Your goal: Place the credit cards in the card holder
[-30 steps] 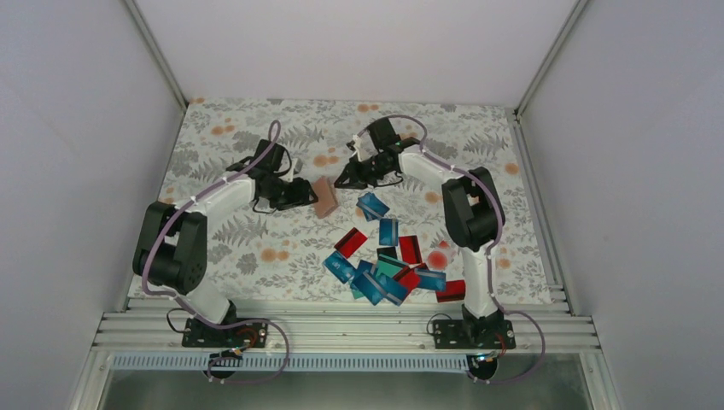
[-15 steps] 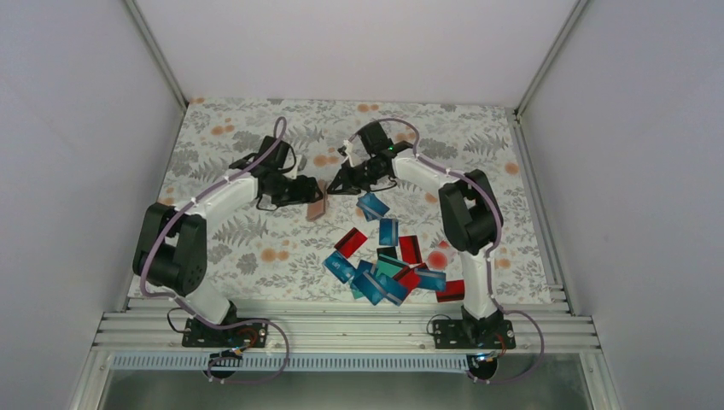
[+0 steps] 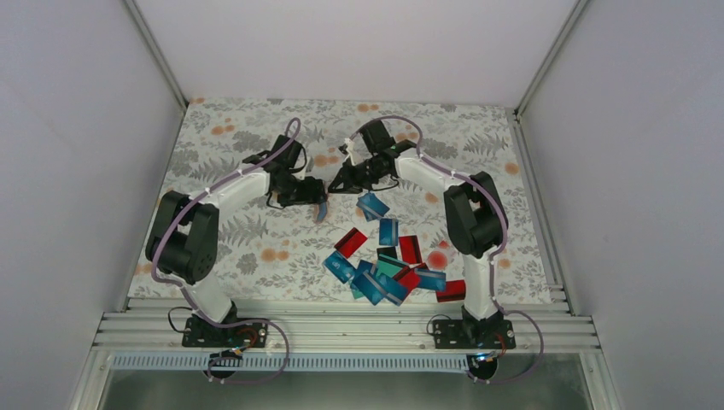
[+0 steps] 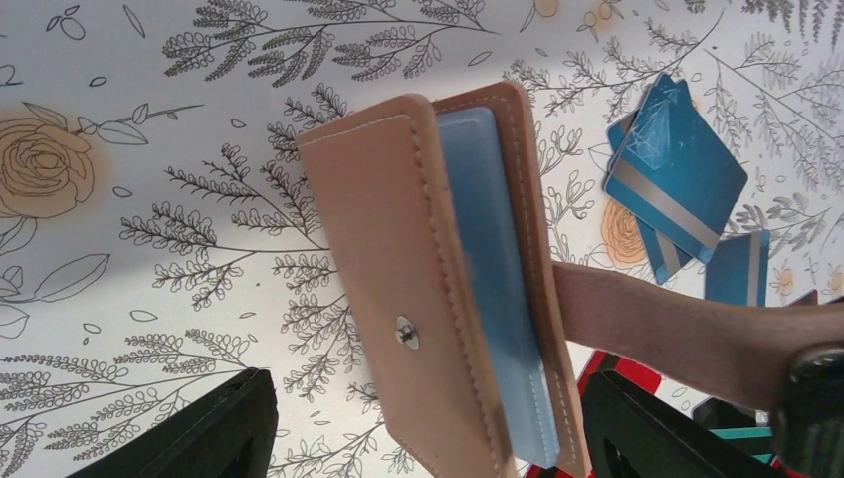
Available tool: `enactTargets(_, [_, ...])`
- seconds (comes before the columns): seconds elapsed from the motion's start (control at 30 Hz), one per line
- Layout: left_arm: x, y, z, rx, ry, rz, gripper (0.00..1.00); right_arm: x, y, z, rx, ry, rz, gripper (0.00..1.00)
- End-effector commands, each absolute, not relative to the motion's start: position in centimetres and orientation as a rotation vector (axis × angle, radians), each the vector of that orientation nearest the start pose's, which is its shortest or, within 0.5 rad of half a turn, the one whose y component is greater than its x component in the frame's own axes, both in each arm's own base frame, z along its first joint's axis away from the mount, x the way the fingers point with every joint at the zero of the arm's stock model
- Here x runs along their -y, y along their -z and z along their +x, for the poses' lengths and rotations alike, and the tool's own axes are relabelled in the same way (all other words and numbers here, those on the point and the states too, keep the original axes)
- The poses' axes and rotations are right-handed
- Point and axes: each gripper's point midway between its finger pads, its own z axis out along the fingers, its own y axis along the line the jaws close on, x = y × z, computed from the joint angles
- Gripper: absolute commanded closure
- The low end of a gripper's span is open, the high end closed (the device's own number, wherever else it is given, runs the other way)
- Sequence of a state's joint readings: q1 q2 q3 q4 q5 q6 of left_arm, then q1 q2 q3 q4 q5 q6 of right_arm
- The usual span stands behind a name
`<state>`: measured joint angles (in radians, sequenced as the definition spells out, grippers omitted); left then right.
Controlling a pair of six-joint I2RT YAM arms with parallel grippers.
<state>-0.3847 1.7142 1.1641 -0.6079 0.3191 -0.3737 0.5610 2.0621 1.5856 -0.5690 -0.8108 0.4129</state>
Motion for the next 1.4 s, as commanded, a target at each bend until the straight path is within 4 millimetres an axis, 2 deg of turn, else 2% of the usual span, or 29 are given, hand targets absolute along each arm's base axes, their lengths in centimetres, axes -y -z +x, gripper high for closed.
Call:
enactTargets(0.0, [19.5,-7.9,34.8,-2.809,0.585,0.119,0.24,-36.8,-14.8,34.3,-2.634,-1.378,-0.585,0.96])
enactTargets(0.2, [19.5,-8.1,34.9,-2.808,0.578,0.104,0.26,-36.8,-14.3,34.4,-2.650,-1.369,-0.596,0.96])
enactTargets(0.47, [18.1,-8.2,34.7,-2.813,0.483,0.101,0.29,-36.4,-13.4,34.5,-2.678,-1.339,-0.594,0.96])
enactTargets(0.67, [17.7,-7.9,34.7,-2.818,0.454,0.098,0.38,-35.8,-11.9,34.5,-2.719,-1.303,-0.566,0.96])
enactTargets(0.9, [17.6,-8.3,34.9,-2.806,0.448,0.095,0.43,-34.9,-10.2,34.7,-2.764,-1.255,-0.531,0.96])
enactTargets(1.13, [16.5,-6.4,34.4,-2.843,0.384,0.099,0.51,-33.6,-8.0,34.8,-2.825,-1.196,-0.479,0.96])
enactTargets(1.37, [14.3,-4.7,33.9,-2.873,0.242,0.072,0.56,-32.2,-5.3,35.0,-2.885,-1.138,-0.435,0.96])
